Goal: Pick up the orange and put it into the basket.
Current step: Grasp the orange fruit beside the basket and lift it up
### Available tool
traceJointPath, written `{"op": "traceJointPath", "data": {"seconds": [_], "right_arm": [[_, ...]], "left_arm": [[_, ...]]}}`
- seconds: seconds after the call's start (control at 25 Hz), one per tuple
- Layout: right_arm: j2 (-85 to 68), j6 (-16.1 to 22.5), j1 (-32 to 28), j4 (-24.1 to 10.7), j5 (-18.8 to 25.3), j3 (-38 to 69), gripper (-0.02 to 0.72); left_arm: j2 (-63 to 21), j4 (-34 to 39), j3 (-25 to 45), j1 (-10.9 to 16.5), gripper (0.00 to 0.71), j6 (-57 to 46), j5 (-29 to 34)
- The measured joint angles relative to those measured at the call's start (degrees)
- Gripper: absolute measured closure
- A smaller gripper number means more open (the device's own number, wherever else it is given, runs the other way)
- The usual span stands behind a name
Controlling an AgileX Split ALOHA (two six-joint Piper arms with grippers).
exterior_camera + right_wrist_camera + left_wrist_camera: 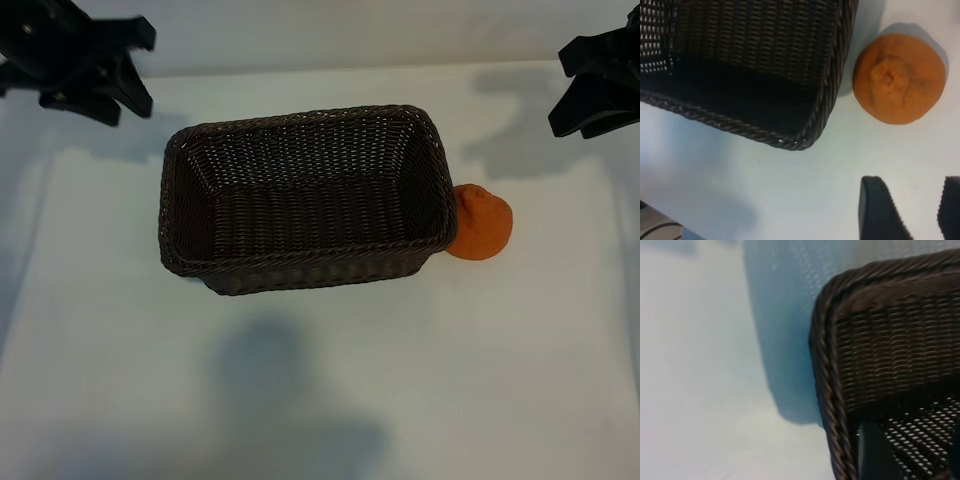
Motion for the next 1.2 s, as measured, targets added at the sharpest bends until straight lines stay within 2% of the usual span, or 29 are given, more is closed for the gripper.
{"op": "traceJointPath", "data": {"seconds": [0.36,0.52,0.8,1.2], "right_arm": [[0.00,0.00,0.00,0.00,0.00,0.00,0.379],[0.00,0.00,0.00,0.00,0.00,0.00,0.379],[0.00,0.00,0.00,0.00,0.00,0.00,0.379],[0.00,-0.16,0.00,-0.11,0.00,0.00,0.379]], "left_arm": [[-9.16,0.01,0.00,0.00,0.304,0.09,0.00],[-9.49,-0.40,0.07,0.00,0.304,0.31,0.00],[-10.24,-8.26,6.03,0.00,0.304,7.86,0.00],[-13.95,-9.17,9.05,0.00,0.304,10.67,0.00]]}}
